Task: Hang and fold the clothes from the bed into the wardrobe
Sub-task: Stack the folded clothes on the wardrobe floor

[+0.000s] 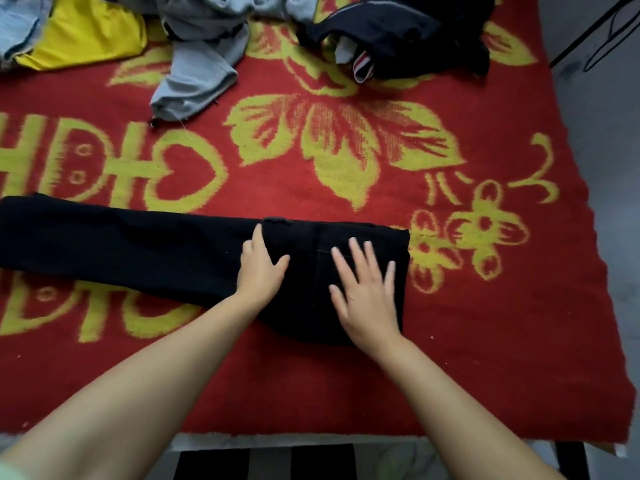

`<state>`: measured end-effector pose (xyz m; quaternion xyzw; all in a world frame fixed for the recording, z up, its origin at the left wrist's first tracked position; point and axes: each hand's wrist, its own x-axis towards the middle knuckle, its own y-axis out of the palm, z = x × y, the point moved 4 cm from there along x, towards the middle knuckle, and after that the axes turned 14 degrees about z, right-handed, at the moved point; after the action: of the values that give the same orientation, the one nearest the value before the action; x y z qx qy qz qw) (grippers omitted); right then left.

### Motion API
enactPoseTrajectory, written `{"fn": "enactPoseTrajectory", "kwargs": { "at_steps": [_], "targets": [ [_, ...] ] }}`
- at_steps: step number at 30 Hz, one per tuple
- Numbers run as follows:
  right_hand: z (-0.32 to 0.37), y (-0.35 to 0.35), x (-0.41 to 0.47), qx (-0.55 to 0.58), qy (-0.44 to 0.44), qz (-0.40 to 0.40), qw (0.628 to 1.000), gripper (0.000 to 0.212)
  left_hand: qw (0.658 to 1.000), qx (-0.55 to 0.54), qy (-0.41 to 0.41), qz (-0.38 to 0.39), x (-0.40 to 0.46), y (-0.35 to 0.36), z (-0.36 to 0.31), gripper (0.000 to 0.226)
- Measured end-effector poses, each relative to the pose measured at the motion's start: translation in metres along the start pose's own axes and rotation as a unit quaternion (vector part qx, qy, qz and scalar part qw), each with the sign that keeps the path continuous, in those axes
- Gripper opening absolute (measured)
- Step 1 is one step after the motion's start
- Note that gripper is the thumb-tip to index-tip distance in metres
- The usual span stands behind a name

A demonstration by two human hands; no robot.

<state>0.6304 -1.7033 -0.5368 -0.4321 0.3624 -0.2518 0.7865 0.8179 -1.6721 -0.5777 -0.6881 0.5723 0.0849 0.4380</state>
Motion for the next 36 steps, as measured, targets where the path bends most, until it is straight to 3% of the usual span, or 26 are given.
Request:
{"fn": "enactPoseTrajectory", "kwargs": {
  "at_steps": [3, 5, 7, 9, 12, 14, 16, 17, 19, 21, 23, 25, 27, 31, 33, 36],
  "targets": [
    [-0.065, 0.021, 0.010, -0.108, 0.107, 0.145, 0.978, 0.060, 0.960, 0.250, 0.104, -0.067, -0.008, 0.026, -0.010, 0.080],
    [-0.087, 0.036, 0.020, -0.107, 0.119, 0.204, 0.966, 0.058, 0.928, 0.349, 0.131, -0.017, -0.004, 0.049, -0.001, 0.078],
    [-0.095, 0.046, 0.030, -0.083, 0.107, 0.223, 0.965, 0.058, 0.914, 0.391, 0.097, 0.046, 0.010, 0.059, 0.019, 0.075],
    [-0.096, 0.048, 0.033, -0.068, 0.087, 0.198, 0.974, 0.061, 0.912, 0.393, 0.083, 0.080, 0.022, 0.059, 0.030, 0.074],
    [-0.096, 0.032, 0.012, 0.021, 0.107, 0.016, 0.994, 0.067, 0.913, 0.385, 0.099, 0.092, 0.016, 0.059, 0.025, 0.074],
    [-0.106, 0.024, -0.005, 0.204, 0.217, -0.065, 0.952, 0.072, 0.922, 0.367, 0.122, 0.035, 0.001, 0.052, 0.023, 0.074],
    [-0.108, 0.026, -0.008, 0.397, 0.317, -0.014, 0.861, 0.069, 0.934, 0.329, 0.138, 0.029, -0.017, 0.049, 0.023, 0.072],
    [-0.106, 0.025, -0.006, 0.442, 0.329, 0.022, 0.834, 0.059, 0.944, 0.297, 0.135, 0.052, -0.024, 0.051, 0.024, 0.070],
    [-0.098, 0.009, 0.001, 0.492, 0.312, 0.037, 0.812, 0.039, 0.975, 0.159, 0.091, 0.122, -0.031, 0.054, 0.024, 0.063],
    [-0.073, -0.019, 0.008, 0.548, 0.268, 0.030, 0.792, 0.030, 0.982, -0.026, 0.033, 0.186, -0.030, 0.045, 0.020, 0.054],
    [-0.031, -0.051, 0.015, 0.563, 0.199, 0.029, 0.801, 0.028, 0.956, -0.209, -0.007, 0.207, -0.028, 0.024, 0.018, 0.051],
    [0.027, -0.076, 0.024, 0.587, 0.110, 0.031, 0.801, 0.030, 0.909, -0.346, -0.034, 0.229, -0.030, 0.001, 0.022, 0.056],
    [0.090, -0.088, 0.034, 0.592, 0.025, 0.048, 0.804, 0.033, 0.867, -0.424, -0.027, 0.261, -0.035, -0.021, 0.030, 0.062],
    [0.216, -0.060, 0.065, 0.475, -0.047, 0.077, 0.876, 0.048, 0.808, -0.538, 0.010, 0.239, -0.047, -0.100, 0.072, 0.064],
    [0.257, -0.026, 0.080, 0.444, -0.043, 0.095, 0.890, 0.060, 0.809, -0.555, 0.004, 0.194, -0.049, -0.148, 0.102, 0.063],
    [0.296, 0.032, 0.098, 0.399, -0.034, 0.141, 0.906, 0.064, 0.847, -0.512, -0.004, 0.146, -0.041, -0.212, 0.158, 0.062]
  ]
}}
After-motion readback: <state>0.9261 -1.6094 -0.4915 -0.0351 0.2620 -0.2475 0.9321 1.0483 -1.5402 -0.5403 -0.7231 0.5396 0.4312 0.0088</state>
